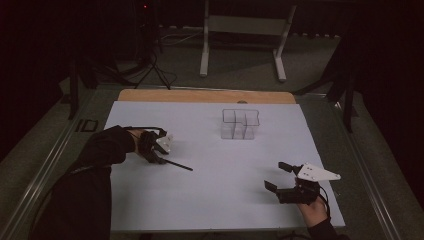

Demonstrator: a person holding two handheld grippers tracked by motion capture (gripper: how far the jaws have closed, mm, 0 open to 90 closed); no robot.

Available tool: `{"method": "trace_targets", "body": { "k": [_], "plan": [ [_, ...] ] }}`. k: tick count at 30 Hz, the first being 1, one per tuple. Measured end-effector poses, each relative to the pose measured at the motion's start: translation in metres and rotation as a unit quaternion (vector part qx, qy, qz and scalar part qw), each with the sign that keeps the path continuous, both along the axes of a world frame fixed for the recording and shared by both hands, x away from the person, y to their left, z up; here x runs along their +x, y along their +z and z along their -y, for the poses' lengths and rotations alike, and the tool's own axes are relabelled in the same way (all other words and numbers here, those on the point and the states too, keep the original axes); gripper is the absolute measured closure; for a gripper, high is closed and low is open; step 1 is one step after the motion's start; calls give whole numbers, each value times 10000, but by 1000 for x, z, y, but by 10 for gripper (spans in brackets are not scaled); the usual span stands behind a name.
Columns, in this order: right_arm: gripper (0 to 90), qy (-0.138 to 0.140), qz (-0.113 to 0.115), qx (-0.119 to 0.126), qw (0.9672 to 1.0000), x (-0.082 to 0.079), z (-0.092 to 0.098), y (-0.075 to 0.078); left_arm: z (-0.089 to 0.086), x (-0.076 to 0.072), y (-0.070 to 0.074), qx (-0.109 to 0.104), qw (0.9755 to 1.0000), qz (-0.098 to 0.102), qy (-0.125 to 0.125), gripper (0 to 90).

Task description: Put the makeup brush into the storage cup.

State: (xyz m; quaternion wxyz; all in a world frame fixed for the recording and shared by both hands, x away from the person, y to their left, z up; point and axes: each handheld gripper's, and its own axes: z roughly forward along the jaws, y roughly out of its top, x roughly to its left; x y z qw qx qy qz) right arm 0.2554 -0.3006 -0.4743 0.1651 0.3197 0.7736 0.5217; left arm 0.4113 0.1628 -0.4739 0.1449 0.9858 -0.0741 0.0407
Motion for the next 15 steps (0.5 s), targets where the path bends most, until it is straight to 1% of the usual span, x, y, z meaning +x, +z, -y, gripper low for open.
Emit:
{"method": "trace_targets", "body": {
  "k": [2, 4, 8, 9, 13, 14, 15],
  "plan": [
    [123, -3, 2, -2, 10000, 0, 0, 0, 1, 0, 0, 24, 9999, 40, -121, 647],
    [123, -6, -6, 11, 10000, 0, 1, 0, 1, 0, -1, 49, 9998, 14, -179, 654],
    [123, -7, -18, 19, 10000, 1, 1, -1, 4, 2, -6, 157, 9996, -45, -232, 668],
    [123, -11, -17, 14, 10000, 1, 1, -1, 4, 2, -8, 176, 9995, -26, -260, 669],
    [123, -17, -8, 9, 10000, 0, 1, 0, 6, 4, -12, 245, 9993, -54, -285, 677],
    [123, -20, -16, 12, 10000, 0, 1, 0, 7, 5, -14, 266, 9992, -10, -314, 675],
    [123, -23, -22, 17, 10000, 0, 1, -1, 7, 5, -14, 269, 9991, -18, -336, 675]
  ]
}}
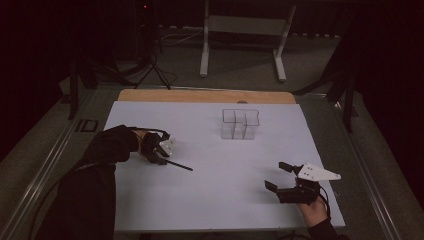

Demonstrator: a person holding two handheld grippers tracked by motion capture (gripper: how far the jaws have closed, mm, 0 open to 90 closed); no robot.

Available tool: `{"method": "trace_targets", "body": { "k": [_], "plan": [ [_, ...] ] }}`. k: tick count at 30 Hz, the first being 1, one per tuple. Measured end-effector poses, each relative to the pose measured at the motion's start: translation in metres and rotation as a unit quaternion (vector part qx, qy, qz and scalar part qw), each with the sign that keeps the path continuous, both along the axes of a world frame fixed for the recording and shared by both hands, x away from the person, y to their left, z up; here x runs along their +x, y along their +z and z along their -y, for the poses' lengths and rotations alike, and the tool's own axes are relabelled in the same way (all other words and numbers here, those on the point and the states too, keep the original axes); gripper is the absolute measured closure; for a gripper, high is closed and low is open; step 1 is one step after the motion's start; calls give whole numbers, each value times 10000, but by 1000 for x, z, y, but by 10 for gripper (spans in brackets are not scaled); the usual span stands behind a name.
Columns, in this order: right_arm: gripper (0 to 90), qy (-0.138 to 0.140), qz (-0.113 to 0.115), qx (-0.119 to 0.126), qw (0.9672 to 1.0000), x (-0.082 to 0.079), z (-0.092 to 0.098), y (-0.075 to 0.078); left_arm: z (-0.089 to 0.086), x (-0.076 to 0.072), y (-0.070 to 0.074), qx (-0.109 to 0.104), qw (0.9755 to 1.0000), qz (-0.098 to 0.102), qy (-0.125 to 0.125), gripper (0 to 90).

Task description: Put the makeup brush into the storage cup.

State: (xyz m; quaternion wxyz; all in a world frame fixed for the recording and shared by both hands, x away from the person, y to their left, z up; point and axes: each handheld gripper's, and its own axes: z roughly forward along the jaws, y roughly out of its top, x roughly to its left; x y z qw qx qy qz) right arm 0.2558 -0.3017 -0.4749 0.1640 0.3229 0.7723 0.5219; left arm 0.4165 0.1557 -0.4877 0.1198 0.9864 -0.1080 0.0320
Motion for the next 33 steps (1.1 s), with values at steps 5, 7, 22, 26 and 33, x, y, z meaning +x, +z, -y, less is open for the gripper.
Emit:
{"method": "trace_targets", "body": {
  "k": [5, 7, 22, 26, 33],
  "plan": [
    [123, 3, -14, -3, 10000, 0, 0, 0, 2, 3, -1, 90, 9998, -153, -75, 726],
    [123, 13, -1, -11, 10000, 0, -1, 0, 3, 4, -1, 109, 9996, -252, -54, 750],
    [123, -1, 27, 0, 10000, -1, 0, 1, 13, 5, 4, 223, 9980, -522, 282, 849],
    [123, 0, 34, 4, 10000, -1, 0, 2, 18, 2, 9, 54, 9969, -653, 446, 849],
    [123, -13, 39, -8, 10000, -1, 0, 2, 33, -6, 18, 92, 9911, -860, 1009, 849]
  ]
}}
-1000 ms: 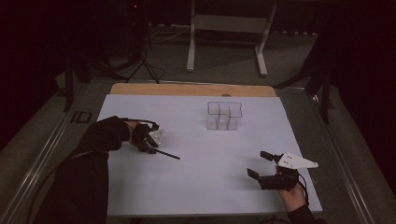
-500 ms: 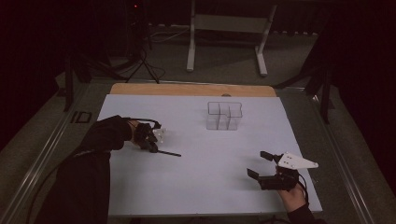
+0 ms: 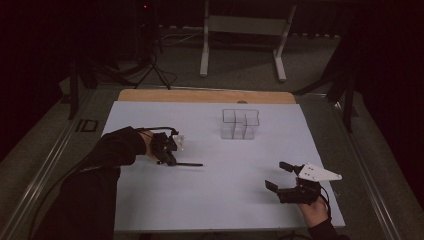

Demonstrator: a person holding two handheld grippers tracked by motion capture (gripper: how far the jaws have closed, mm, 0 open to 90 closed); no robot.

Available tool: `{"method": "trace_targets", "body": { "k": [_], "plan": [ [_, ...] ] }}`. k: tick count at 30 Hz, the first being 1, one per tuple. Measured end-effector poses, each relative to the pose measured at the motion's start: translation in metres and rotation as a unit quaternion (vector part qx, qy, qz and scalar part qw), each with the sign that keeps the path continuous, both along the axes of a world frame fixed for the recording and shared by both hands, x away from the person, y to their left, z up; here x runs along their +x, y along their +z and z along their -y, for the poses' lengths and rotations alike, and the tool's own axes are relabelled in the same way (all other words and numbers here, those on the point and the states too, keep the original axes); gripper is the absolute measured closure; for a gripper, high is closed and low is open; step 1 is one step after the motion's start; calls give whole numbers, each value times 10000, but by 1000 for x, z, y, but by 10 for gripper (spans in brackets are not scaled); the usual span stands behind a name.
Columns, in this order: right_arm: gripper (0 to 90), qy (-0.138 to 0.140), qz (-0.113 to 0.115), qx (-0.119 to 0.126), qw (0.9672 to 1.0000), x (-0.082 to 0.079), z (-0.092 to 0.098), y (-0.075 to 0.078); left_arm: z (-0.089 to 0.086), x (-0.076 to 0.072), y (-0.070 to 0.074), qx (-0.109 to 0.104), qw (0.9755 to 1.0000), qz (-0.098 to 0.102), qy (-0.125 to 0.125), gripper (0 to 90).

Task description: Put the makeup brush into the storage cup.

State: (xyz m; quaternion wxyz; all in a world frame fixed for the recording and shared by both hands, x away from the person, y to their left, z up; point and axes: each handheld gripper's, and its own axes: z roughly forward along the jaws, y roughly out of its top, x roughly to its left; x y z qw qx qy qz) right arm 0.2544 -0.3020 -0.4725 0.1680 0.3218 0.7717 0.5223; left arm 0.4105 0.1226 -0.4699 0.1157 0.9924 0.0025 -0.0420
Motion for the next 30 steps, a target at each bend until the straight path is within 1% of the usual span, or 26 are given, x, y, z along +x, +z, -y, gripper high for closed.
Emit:
{"method": "trace_targets", "body": {
  "k": [1, 2, 3, 4, 5, 6, 7, 8, 10, 11, 12, 13, 15, 16, 17, 19, 20, 21, 22, 23, 24, 26, 27, 29, 30],
  "plan": [
    [123, 3, 8, -7, 10000, 0, 0, 0, 1, -1, 1, 15, 10000, -44, 46, 848],
    [123, 8, 12, -10, 10000, 0, 0, 0, 3, -2, 2, 20, 10000, 0, 48, 849],
    [123, 6, 8, -4, 10000, 0, 0, 0, 4, -2, 3, 29, 9999, -117, 115, 848],
    [123, 3, 6, -5, 10000, 0, 0, 0, 5, -3, 4, 14, 9999, -118, 122, 849],
    [123, 0, -5, -11, 10000, 0, 0, 0, 6, -4, 5, 12, 9999, -75, 154, 849],
    [123, 2, -11, -5, 10000, 0, 0, 0, 8, -5, 6, 35, 9997, -128, 201, 849],
    [123, 2, -11, -5, 10000, 0, 0, 0, 8, -5, 6, 35, 9997, -128, 201, 849],
    [123, 5, -10, -8, 10000, 0, 0, 0, 9, -6, 6, 27, 9996, -72, 277, 849],
    [123, 4, -8, -17, 10000, 0, -1, 0, 12, -8, 7, 6, 9997, -53, 238, 849],
    [123, 39, -13, -53, 10000, 0, -2, -2, 13, -10, 8, -43, 9996, -112, 245, 849],
    [123, 55, -23, -65, 10000, 0, -3, -2, 14, -11, 9, -88, 9996, -80, 238, 848],
    [123, 82, -45, -65, 9999, 1, -4, -3, 15, -11, 10, -111, 9994, -120, 305, 849],
    [123, 116, -52, -103, 9999, 1, -6, -4, 17, -14, 13, -175, 9994, -80, 272, 849],
    [123, 135, -55, -103, 9998, 1, -7, -4, 18, -14, 14, -191, 9993, -137, 300, 849],
    [123, 147, -52, -112, 9998, 1, -8, -4, 19, -16, 14, -183, 9994, -66, 272, 849],
    [123, 160, -53, -111, 9998, 1, -8, -4, 21, -17, 15, -175, 9994, -91, 277, 849],
    [123, 162, -52, -105, 9998, 1, -8, -4, 23, -17, 15, -146, 9995, -134, 256, 849],
    [123, 169, -48, -110, 9998, 1, -8, -4, 27, -19, 17, -103, 9994, -139, 294, 849],
    [123, 175, -47, -111, 9998, 0, -9, -3, 28, -20, 18, -103, 9995, -114, 268, 849],
    [123, 176, -45, -110, 9998, 0, -9, -3, 30, -21, 19, -101, 9994, -87, 303, 849],
    [123, 176, -36, -113, 9998, 0, -9, -3, 32, -21, 21, -116, 9994, -117, 303, 849],
    [123, 180, -20, -122, 9998, 0, -9, -3, 36, -21, 24, -189, 9992, -115, 330, 849],
    [123, 180, -20, -122, 9998, 0, -9, -3, 36, -21, 24, -189, 9992, -115, 330, 849],
    [123, 179, -15, -120, 9998, -1, -9, -3, 43, -23, 27, -231, 9991, -154, 313, 849],
    [123, 180, -15, -124, 9998, -1, -9, -2, 46, -23, 27, -220, 9993, -91, 273, 849]
  ]
}}
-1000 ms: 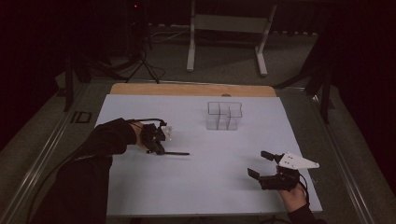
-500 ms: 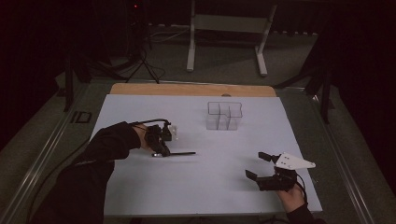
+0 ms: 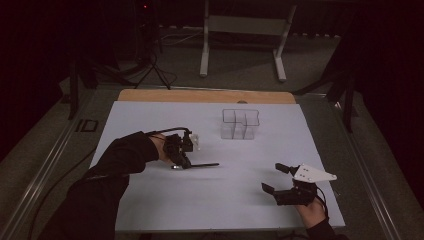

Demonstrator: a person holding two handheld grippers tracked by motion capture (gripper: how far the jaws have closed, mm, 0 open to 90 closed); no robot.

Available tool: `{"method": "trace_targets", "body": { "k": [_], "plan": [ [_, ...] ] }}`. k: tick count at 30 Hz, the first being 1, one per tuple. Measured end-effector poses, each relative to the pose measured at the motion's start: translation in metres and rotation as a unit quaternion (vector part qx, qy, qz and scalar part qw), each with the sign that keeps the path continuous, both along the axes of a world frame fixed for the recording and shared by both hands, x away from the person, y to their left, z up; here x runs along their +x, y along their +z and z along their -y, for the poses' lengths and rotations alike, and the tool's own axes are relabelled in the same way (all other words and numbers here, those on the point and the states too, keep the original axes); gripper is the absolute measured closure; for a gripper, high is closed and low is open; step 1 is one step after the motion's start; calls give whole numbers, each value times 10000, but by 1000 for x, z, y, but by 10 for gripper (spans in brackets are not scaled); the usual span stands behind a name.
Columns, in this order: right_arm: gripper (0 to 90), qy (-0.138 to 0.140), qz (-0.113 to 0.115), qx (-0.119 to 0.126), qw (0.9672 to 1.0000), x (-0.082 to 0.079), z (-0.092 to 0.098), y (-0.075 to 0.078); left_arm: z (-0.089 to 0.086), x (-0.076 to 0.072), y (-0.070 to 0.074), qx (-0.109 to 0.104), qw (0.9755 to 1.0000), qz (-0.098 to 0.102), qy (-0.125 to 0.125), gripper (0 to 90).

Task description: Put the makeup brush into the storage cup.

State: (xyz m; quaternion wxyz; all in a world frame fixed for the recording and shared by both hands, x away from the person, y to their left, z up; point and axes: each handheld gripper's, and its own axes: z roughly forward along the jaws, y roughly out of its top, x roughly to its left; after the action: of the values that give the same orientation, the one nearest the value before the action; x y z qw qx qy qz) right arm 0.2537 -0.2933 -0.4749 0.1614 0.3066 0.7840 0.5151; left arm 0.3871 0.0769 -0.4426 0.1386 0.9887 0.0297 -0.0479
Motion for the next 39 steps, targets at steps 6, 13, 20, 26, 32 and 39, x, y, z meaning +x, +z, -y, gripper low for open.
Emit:
{"method": "trace_targets", "body": {
  "k": [6, 13, 20, 26, 32, 39],
  "plan": [
    [125, -13, 55, -12, 10000, -1, 0, 2, 14, -2, 4, 13, 10000, -28, 37, 849],
    [132, -68, 181, -9, 9998, -2, 1, 4, 28, -2, 4, 73, 9999, -35, 112, 849],
    [130, -236, 353, 35, 9991, -7, 1, 11, 40, -2, 5, 84, 9999, -79, 103, 849],
    [127, -233, 332, 53, 9992, -11, -3, 20, 54, -5, 13, -103, 9996, -165, 188, 849],
    [132, -358, 604, -127, 9975, -13, -12, 28, 61, -7, 18, -187, 9994, -245, 166, 849],
    [228, -24, 993, -947, 9905, -17, -26, 42, 67, -7, 17, -173, 9994, -252, 154, 849]
  ]
}}
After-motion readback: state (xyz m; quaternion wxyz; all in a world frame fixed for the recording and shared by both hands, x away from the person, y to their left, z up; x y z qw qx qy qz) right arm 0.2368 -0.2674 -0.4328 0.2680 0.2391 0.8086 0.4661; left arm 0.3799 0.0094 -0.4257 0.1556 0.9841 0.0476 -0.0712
